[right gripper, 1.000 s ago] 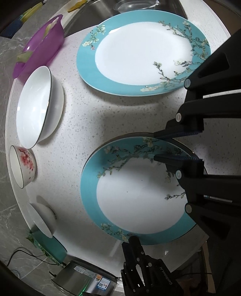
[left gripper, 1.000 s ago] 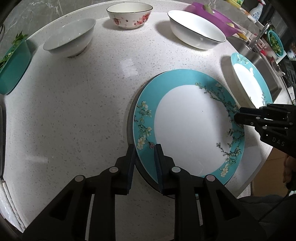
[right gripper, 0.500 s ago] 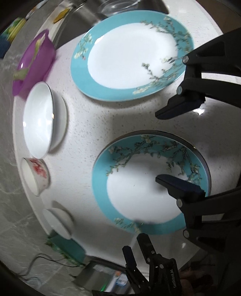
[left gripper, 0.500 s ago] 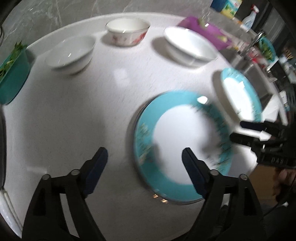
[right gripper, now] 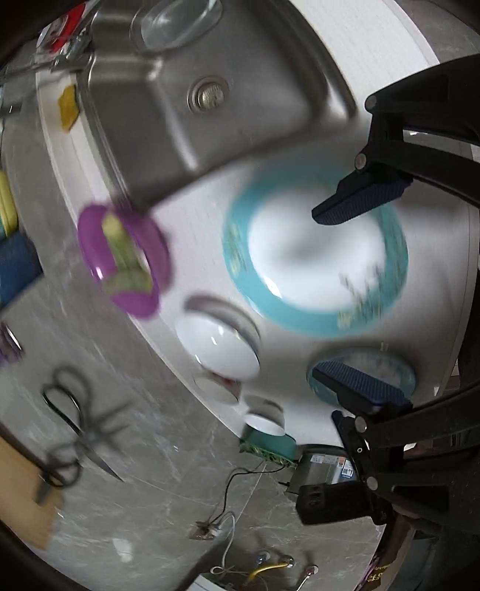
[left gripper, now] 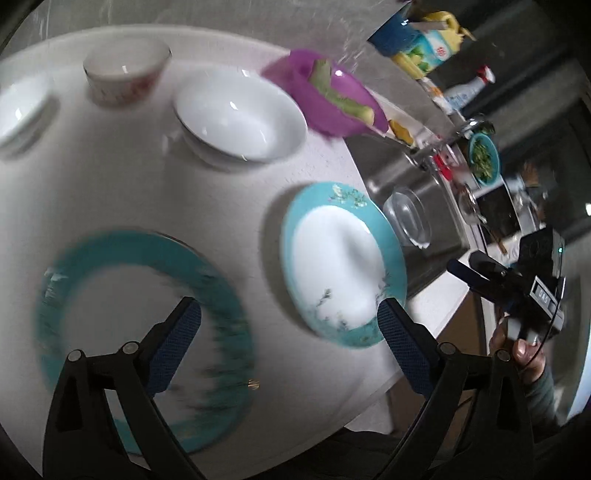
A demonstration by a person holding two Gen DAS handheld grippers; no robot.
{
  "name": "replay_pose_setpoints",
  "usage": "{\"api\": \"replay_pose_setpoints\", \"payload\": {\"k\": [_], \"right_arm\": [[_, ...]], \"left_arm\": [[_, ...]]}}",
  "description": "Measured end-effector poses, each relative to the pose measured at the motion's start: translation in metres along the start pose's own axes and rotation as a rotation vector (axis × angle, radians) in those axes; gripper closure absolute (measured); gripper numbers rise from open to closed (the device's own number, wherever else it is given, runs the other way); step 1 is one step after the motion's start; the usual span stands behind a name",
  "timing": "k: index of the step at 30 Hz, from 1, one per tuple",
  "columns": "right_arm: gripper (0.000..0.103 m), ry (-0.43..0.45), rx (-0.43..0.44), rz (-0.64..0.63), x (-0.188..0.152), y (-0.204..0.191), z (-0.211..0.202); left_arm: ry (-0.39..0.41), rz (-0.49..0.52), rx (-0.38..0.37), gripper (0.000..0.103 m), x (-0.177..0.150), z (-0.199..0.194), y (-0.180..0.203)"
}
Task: Organize plates and bowls
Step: 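Move both grippers to the second teal floral plate by the sink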
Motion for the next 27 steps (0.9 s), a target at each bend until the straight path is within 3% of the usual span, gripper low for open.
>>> {"api": "replay_pose_setpoints", "payload": {"k": [3,7,13,20,27], "right_arm": [[0.023,-0.060,0.037,0.022,0.013,0.037,-0.002],[0.023,-0.110,0.087,0.008,0.025,0.054,0.011],[0.024,-0.195,0.110,-0.030,0.033,0.069,0.041],[0.026,-0.262,0.140,-0.050,0.040,0.078,0.069],[0.030,-0.299,0.155,-0.045,0.041,0.086,0.081]], "left_arm": [[0.000,0.006,0.016,0.006,-0.006,0.023,0.030],[-0.014,0.022,0.053,0.006,-0.014,0.050,0.062],[-0.053,-0.070,0.081,0.007,-0.026,0.080,0.065],[-0.030,-0.114,0.138,0.008,-0.018,0.096,0.049],[-0.058,-0.165,0.132,0.029,-0.013,0.108,0.032]]}}
Point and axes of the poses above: each gripper's, at about its wrist camera, not at the fingertips, and z roughly the way its jaws point, y to its right, x to its top, the point moved 6 cm from there along z, roughly the way its jaws point, and after that the axes turned 6 degrees about -y, right-handed, at the moved point
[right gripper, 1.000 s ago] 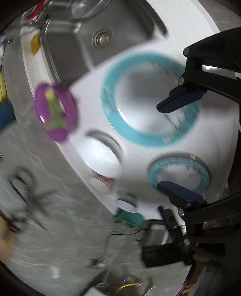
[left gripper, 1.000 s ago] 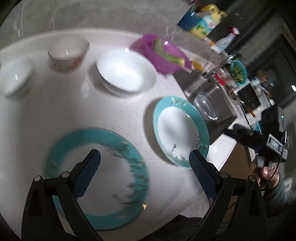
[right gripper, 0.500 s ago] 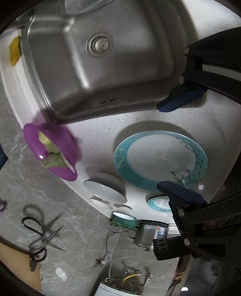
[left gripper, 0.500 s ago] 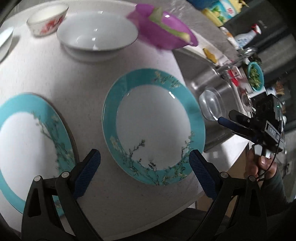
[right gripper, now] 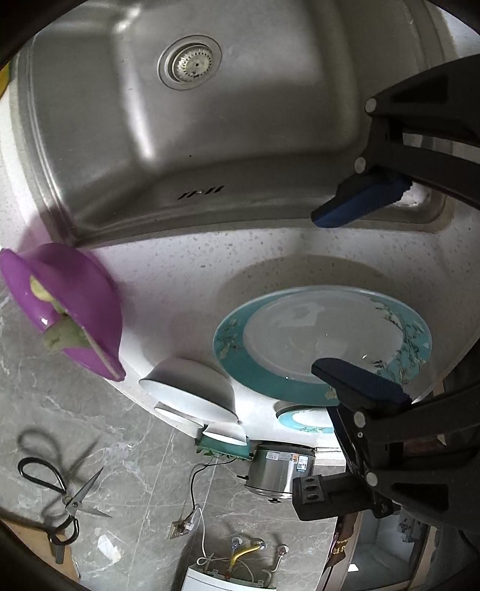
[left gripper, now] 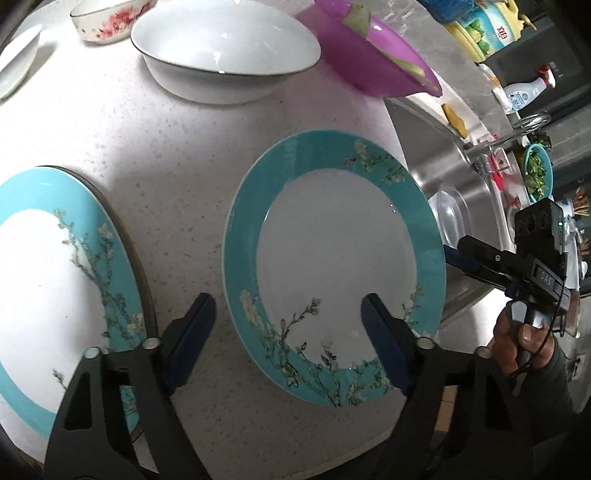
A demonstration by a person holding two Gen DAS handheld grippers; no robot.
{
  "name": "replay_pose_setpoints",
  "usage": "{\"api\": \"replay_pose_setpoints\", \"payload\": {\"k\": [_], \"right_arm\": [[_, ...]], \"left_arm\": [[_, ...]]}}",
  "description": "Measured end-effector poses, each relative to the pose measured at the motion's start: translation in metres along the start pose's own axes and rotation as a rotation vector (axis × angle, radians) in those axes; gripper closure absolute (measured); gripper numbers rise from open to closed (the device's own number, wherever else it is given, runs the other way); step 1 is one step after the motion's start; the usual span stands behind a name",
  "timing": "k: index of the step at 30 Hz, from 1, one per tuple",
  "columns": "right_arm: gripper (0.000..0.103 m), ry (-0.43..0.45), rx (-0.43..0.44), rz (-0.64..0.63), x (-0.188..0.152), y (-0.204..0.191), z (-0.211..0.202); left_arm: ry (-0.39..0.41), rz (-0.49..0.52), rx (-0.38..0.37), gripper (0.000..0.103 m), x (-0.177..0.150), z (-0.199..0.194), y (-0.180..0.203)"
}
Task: Organize plates and bowls
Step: 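Move both grippers to the second teal floral plate by the sink, then close both grippers on the second teal plate's rim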
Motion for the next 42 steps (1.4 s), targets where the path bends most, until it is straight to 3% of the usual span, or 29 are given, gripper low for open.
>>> {"api": "replay_pose_setpoints", "payload": {"k": [5,10,12,18,21,22,23,25,28,42], "right_arm": [[0.035,-0.035,0.010,-0.015,0.001,0.001,0.009],[0.041,-0.054,0.024,-0.034,0.005,-0.001,0.014],[0.044,-0.061,0.024,-0.041,0.007,-0.002,0.016],[0.059,-0.114,0.002,-0.081,0.003,-0.014,0.028],[0.066,-0.123,-0.021,-0.076,0.003,-0.010,0.031],[0.073,-0.121,-0.026,-0.068,0.004,-0.008,0.031],[0.084,-0.122,-0.043,-0.060,0.004,-0.005,0.030],[0.094,-0.127,-0.061,-0.041,0.004,0.000,0.031],[0.094,-0.130,-0.094,-0.045,0.005,-0.001,0.031],[0.094,-0.127,-0.110,-0.017,0.004,-0.008,0.028]], "left_arm": [[-0.009,-0.028,0.006,0.034,0.006,0.011,-0.005],[0.001,-0.043,0.000,0.058,0.009,0.013,-0.009],[0.003,-0.041,0.006,0.059,0.007,0.012,-0.010],[-0.002,-0.047,0.014,0.082,0.005,0.012,-0.015],[0.002,-0.036,0.026,0.085,0.006,0.013,-0.015],[0.004,-0.036,0.033,0.089,0.006,0.014,-0.016],[0.006,-0.035,0.037,0.090,0.007,0.014,-0.018],[0.006,-0.029,0.041,0.090,0.009,0.013,-0.018],[0.004,-0.004,0.074,0.089,0.012,0.014,-0.014],[0.017,-0.015,0.055,0.090,0.009,0.004,-0.013]]}}
Point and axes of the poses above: each gripper's, at about its wrist camera, not at the fingertips, and z roughly the way its jaws point, y to its right, x to its top, the point moved 6 cm from there along z, roughly the way its jaws point, and after that the axes turned 6 degrees about -y, right-handed, at the moved point
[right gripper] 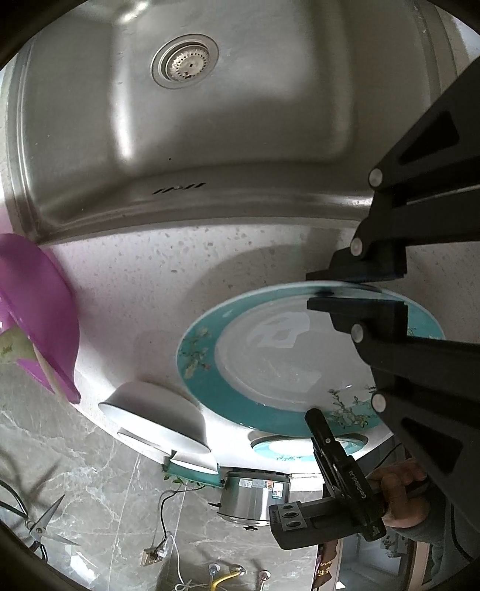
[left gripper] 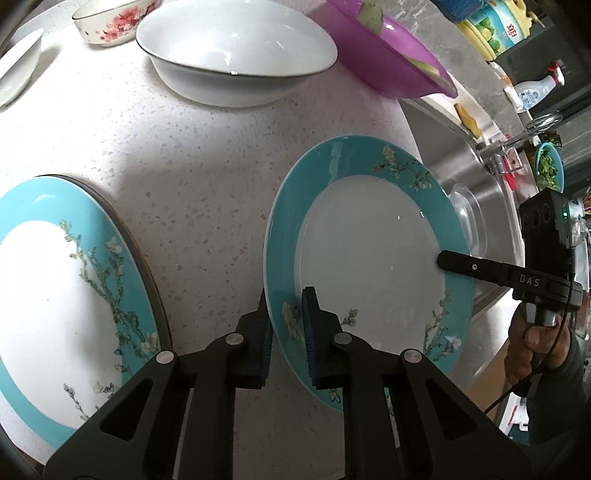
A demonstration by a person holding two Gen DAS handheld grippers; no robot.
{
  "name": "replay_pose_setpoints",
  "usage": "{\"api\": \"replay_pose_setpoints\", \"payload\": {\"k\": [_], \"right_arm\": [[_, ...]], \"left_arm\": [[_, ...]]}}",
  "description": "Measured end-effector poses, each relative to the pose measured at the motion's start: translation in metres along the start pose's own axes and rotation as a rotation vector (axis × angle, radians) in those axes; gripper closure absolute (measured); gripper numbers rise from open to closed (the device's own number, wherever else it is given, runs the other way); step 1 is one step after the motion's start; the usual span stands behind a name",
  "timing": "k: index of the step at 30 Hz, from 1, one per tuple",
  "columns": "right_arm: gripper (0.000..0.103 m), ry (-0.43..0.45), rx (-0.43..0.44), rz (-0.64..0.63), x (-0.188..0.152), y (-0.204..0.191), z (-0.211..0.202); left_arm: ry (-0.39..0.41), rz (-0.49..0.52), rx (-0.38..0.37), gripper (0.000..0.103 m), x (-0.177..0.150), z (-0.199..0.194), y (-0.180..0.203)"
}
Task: Organize plates and bowls
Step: 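Close both grippers on the second teal plate's rim, then carry the second teal plate with both grippers over the plate stack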
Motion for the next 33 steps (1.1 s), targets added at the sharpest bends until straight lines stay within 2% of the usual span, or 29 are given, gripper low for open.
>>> {"api": "replay_pose_setpoints", "payload": {"k": [13,21,28,33], "right_arm": [[0.093,0.043,-0.004,-0.058,-0.008,-0.026,-0.026],[0.093,0.091,-0.010,-0.110,-0.015,-0.062,-0.032],[0.093,0.100,-0.008,-0.187,-0.014,-0.121,-0.015],[0.093,0.086,0.009,-0.257,-0.005,-0.170,0.007]], "left_arm": [[0.080,0.021,-0.008,0.091,-0.014,-0.048,0.014],[0.140,0.033,-0.022,0.091,-0.025,-0.089,-0.001],[0.209,0.003,-0.014,0.091,-0.034,-0.142,-0.046],[0.253,-0.046,0.015,0.091,-0.044,-0.181,-0.099]]}}
Point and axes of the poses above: each gripper's, at about its wrist camera, not at the fingertips, and z roughly the way its jaws point, y to its right, x to its top, the point moved 6 cm from there along z, roughly the way its jaws point, and after that the axes turned 6 degrees about -y, right-handed, at the moved point
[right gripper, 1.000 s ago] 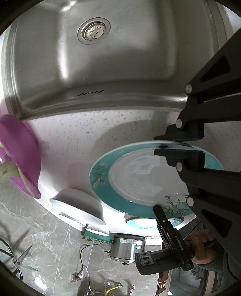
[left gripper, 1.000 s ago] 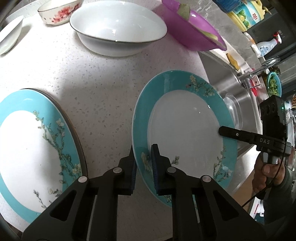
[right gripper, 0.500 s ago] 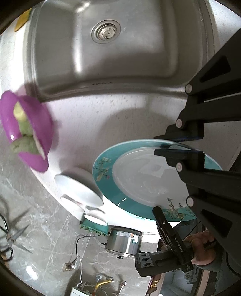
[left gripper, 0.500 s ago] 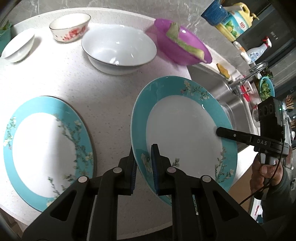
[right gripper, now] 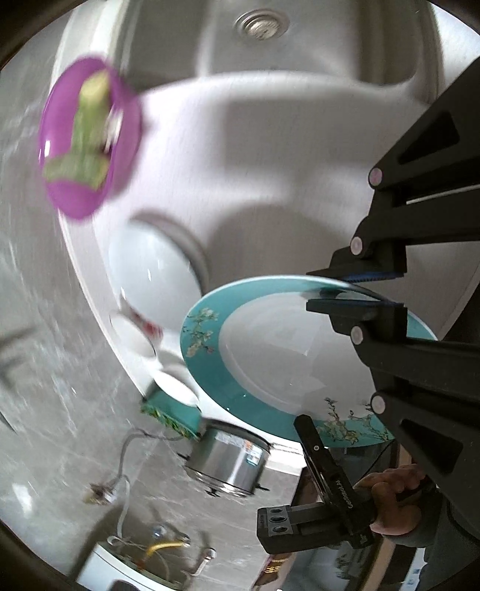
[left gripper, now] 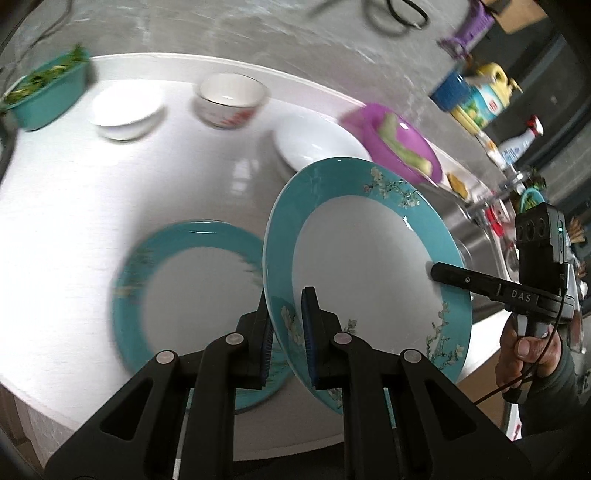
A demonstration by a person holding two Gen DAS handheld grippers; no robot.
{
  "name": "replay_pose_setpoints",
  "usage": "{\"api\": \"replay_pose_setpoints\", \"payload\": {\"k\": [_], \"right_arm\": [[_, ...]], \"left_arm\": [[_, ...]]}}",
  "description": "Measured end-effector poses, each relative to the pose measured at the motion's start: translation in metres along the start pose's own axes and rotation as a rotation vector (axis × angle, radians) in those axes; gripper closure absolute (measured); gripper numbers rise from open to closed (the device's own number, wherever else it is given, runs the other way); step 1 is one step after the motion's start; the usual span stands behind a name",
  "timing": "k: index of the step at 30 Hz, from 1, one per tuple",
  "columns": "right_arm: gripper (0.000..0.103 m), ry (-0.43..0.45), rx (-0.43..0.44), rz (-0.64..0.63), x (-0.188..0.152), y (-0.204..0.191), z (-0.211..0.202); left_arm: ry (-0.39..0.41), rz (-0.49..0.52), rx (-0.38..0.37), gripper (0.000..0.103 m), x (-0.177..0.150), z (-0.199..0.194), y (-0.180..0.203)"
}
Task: Organize plates and bowls
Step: 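Carry the second teal plate with both grippers over the plate stack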
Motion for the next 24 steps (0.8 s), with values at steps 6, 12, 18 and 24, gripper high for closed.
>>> {"api": "replay_pose_setpoints", "payload": {"k": [6,12,18,24], "right_arm": [[0.092,-0.045,0.017,-0.060,0.014,-0.045,0.047],[0.092,-0.076,-0.007,-0.088,0.016,-0.064,0.082],[0.092,-0.091,-0.048,-0.085,0.012,-0.062,0.106],[0.092,-0.098,-0.083,-0.088,0.007,-0.056,0.117]], "left_arm": [[0.005,-0.056,0.053,0.091,-0.010,-0.024,-0.065],[-0.023,-0.098,0.072,0.090,-0.020,-0.021,-0.114],[-0.047,-0.087,0.082,0.089,-0.027,-0.009,-0.134],[-0.072,-0.069,0.093,0.088,-0.036,0.010,-0.142]]}}
Point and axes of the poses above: each gripper's, at about its wrist camera, not at the fingertips, and z roughly the way its jaws point, y to its right, x to its top, the point moved 6 cm from there along z, roughly the way its jaws point, and after that the axes turned 6 degrees about -y, right-handed, at the moved point
